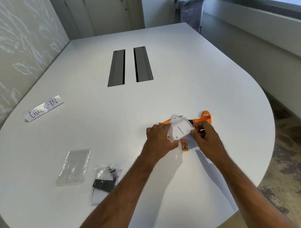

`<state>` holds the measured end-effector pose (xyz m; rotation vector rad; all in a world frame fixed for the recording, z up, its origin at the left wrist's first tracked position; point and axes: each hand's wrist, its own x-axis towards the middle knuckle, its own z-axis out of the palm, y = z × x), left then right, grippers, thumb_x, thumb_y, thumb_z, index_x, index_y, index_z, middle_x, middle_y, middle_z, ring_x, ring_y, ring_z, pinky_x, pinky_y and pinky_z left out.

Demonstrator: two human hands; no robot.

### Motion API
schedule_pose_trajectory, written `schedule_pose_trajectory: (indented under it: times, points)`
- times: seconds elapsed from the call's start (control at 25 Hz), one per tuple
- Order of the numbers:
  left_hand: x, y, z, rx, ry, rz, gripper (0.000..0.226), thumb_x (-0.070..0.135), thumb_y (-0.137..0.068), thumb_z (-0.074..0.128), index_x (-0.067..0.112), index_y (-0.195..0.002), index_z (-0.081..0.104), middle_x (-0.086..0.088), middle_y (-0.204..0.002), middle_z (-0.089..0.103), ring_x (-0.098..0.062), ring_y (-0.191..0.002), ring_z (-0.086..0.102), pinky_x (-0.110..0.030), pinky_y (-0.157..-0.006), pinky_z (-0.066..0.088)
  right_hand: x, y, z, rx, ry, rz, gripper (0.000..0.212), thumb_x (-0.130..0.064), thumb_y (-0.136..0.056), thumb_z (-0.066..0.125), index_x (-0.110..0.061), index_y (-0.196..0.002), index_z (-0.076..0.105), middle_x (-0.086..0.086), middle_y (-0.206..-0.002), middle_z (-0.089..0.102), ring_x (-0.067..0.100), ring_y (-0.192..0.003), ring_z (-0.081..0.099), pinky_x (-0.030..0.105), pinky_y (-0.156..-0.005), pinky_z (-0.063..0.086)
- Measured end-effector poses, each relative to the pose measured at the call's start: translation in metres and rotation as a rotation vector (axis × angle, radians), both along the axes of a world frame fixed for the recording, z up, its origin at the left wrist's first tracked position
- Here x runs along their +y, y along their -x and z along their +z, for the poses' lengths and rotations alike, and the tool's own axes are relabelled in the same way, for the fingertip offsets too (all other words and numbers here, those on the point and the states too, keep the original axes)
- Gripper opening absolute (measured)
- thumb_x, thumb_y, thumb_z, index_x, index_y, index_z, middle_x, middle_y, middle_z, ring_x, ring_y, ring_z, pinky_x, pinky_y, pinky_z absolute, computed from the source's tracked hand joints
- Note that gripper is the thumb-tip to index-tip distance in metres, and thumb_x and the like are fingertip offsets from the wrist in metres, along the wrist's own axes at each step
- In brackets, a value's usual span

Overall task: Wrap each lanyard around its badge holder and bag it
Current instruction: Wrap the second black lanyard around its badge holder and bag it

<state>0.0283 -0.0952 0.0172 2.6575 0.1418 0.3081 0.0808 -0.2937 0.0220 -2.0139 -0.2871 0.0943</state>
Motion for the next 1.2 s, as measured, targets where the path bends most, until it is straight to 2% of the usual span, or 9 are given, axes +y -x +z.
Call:
schedule_pose_trajectory:
  times: [0.08, 0.2, 0.36, 0.48, 0.56, 0.76, 0.88, 1.0, 1.2]
  points:
    - [0.001, 0.010, 0.008, -0.102, 0.002, 0.019, 0.071, 0.045, -0.080, 0.081, 0.015, -0.141, 0.061, 0.001, -0.128, 0.068, -0.023, -0.121, 0.059, -0.036, -0.103, 0.030, -0.002, -0.002, 0.003, 0.007, -0.105, -0.020, 0.013, -0.015, -0.108, 0.056, -0.016, -0.121, 0.058, 0.004, -0.106, 0.069, 0.017, -0.092, 0.069, 0.033, -0.080, 0.056]
    - [0.006, 0.024, 0.025, -0.253, -0.036, 0.024, 0.070, 0.047, -0.078, 0.080, 0.014, -0.138, 0.063, 0.000, -0.126, 0.070, -0.024, -0.116, 0.062, -0.039, -0.101, 0.037, 0.000, 0.000, 0.015, 0.105, -0.266, 0.051, 0.019, -0.027, -0.113, 0.048, -0.022, -0.125, 0.061, -0.013, -0.102, 0.075, 0.000, -0.092, 0.072, 0.023, -0.081, 0.056]
    - [0.007, 0.038, 0.045, -0.222, -0.006, 0.054, 0.080, 0.053, -0.080, 0.075, 0.016, -0.147, 0.054, 0.002, -0.133, 0.067, -0.020, -0.118, 0.060, -0.040, -0.103, 0.037, 0.010, 0.004, 0.027, 0.241, -0.338, 0.201, 0.038, -0.029, -0.101, 0.041, -0.025, -0.123, 0.071, -0.001, -0.114, 0.079, 0.026, -0.105, 0.075, 0.038, -0.094, 0.061]
    - [0.003, 0.045, 0.052, -0.202, 0.222, 0.108, 0.081, 0.055, -0.080, 0.073, 0.020, -0.150, 0.051, 0.009, -0.131, 0.065, -0.011, -0.114, 0.063, -0.035, -0.101, 0.044, 0.022, 0.014, 0.029, 0.131, -0.209, 0.474, 0.041, -0.013, -0.096, 0.050, -0.029, -0.130, 0.067, -0.012, -0.126, 0.075, 0.009, -0.112, 0.073, 0.024, -0.094, 0.059]
    - [0.003, 0.046, 0.054, -0.192, 0.469, 0.173, 0.081, 0.056, -0.079, 0.075, 0.023, -0.150, 0.050, 0.015, -0.126, 0.064, 0.001, -0.107, 0.064, -0.017, -0.090, 0.049, 0.034, 0.022, 0.026, 0.002, -0.012, 0.563, 0.040, -0.022, -0.096, 0.065, -0.040, -0.131, 0.060, -0.021, -0.129, 0.071, -0.003, -0.118, 0.068, 0.018, -0.098, 0.054]
    - [0.014, 0.046, 0.059, -0.064, 0.808, 0.303, 0.066, 0.062, -0.076, 0.080, 0.033, -0.130, 0.055, 0.018, -0.118, 0.068, 0.010, -0.094, 0.068, -0.005, -0.062, 0.049, 0.066, 0.036, 0.016, -0.159, 0.032, 0.461, 0.031, -0.036, -0.102, 0.069, -0.042, -0.128, 0.052, -0.056, -0.103, 0.060, -0.028, -0.106, 0.058, -0.003, -0.078, 0.046]
    - [0.020, 0.051, 0.060, -0.124, 0.938, 0.320, 0.064, 0.059, -0.075, 0.082, 0.034, -0.127, 0.055, 0.017, -0.118, 0.070, 0.000, -0.100, 0.071, -0.010, -0.068, 0.053, 0.071, 0.033, 0.016, -0.142, -0.030, 0.438, 0.013, -0.038, -0.109, 0.052, -0.031, -0.115, 0.061, -0.034, -0.093, 0.072, -0.005, -0.094, 0.071, 0.008, -0.074, 0.055]
    - [0.035, 0.055, 0.060, -0.223, 1.103, 0.322, 0.035, 0.033, -0.090, 0.081, 0.029, -0.119, 0.062, 0.008, -0.114, 0.078, -0.008, -0.102, 0.075, -0.025, -0.075, 0.057, 0.067, 0.031, 0.027, -0.095, -0.025, 0.500, 0.017, -0.031, -0.111, 0.052, -0.035, -0.098, 0.062, -0.026, -0.084, 0.071, -0.002, -0.081, 0.068, 0.009, -0.070, 0.051]
    - [0.068, 0.066, 0.066, -0.204, 0.942, 0.264, 0.018, 0.023, -0.090, 0.082, 0.023, -0.106, 0.073, 0.004, -0.099, 0.081, -0.012, -0.086, 0.073, -0.033, -0.074, 0.061, 0.056, 0.015, 0.041, -0.033, 0.023, 0.549, 0.014, -0.027, -0.107, 0.063, -0.023, -0.095, 0.071, -0.013, -0.073, 0.072, 0.001, -0.069, 0.066, 0.022, -0.067, 0.053]
